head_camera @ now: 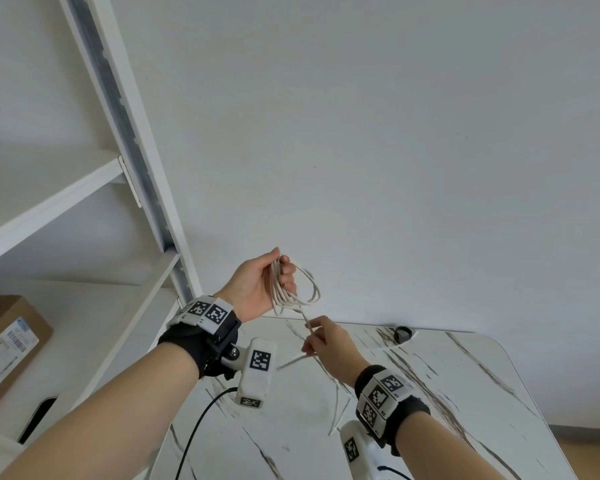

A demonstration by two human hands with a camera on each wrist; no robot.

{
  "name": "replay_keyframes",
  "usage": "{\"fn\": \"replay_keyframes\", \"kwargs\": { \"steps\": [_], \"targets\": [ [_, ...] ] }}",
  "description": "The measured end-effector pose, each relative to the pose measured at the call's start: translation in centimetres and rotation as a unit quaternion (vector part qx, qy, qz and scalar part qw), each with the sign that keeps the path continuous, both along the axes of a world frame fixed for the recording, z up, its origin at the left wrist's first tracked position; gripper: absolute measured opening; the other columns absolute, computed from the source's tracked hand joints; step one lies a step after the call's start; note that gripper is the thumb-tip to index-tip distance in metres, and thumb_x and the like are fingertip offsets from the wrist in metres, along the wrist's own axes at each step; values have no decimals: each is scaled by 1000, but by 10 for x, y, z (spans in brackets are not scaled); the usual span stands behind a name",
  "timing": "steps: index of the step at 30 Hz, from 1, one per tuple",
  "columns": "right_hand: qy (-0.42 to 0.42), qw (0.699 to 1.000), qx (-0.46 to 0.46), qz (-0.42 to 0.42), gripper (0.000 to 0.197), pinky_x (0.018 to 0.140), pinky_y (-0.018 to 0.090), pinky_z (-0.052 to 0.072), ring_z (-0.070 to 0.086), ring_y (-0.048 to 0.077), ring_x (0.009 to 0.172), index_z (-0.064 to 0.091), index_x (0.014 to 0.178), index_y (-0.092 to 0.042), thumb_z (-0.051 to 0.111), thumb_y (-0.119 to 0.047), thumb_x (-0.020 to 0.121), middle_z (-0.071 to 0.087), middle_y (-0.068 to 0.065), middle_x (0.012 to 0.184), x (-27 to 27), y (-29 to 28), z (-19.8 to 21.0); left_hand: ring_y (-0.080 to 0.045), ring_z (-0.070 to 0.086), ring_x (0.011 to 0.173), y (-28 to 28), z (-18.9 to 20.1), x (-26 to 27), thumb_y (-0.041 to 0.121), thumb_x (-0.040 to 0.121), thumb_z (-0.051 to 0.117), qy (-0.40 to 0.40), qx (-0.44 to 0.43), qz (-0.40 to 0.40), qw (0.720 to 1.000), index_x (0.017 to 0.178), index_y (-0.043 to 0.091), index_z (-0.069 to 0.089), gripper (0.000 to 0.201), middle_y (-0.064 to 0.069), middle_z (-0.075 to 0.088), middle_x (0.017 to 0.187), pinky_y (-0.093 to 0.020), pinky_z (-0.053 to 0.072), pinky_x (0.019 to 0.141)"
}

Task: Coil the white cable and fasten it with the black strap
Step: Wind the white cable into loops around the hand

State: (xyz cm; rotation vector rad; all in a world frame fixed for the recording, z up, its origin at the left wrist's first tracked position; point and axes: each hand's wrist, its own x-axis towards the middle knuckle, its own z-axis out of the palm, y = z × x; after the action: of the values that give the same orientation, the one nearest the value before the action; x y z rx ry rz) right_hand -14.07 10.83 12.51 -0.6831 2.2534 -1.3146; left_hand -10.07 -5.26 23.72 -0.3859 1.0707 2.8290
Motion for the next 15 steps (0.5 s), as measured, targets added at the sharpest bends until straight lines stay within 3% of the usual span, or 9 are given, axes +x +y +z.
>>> {"fn": "replay_keyframes", "kwargs": {
  "steps": [4,9,13,15],
  "targets": [
    [-6,999,24,21,13,72,25,53,62,10,65,52,82,-18,48,-13,93,66,-3,71,1,4,5,-16,58,52,-2,3,-6,22,100,39,3,17,97,995,75,10,44,29,-12,66,69,-26,52,55],
    [10,998,49,30,22,65,27,44,51,10,59,60,78,-19,49,-32,93,59,-5,65,1,12,9,-20,64,58,-3,5,-12,21,101,39,7,-10,146,989,78,11,42,25,-16,72,79,-29,55,58],
    [25,997,54,43,24,63,23,41,49,10,63,56,104,-17,60,-32,86,52,-8,69,2,12,15,-21,69,65,0,-6,-16,18,101,40,-10,-68,141,988,104,5,40,14,-16,72,78,-30,56,63],
    [35,995,65,66,22,64,17,42,51,5,63,58,109,-15,57,-24,88,54,-8,72,1,14,19,-25,69,72,1,-10,-18,13,100,39,-20,-79,139,987,100,5,41,8,-19,71,79,-33,56,73]
  ]
}}
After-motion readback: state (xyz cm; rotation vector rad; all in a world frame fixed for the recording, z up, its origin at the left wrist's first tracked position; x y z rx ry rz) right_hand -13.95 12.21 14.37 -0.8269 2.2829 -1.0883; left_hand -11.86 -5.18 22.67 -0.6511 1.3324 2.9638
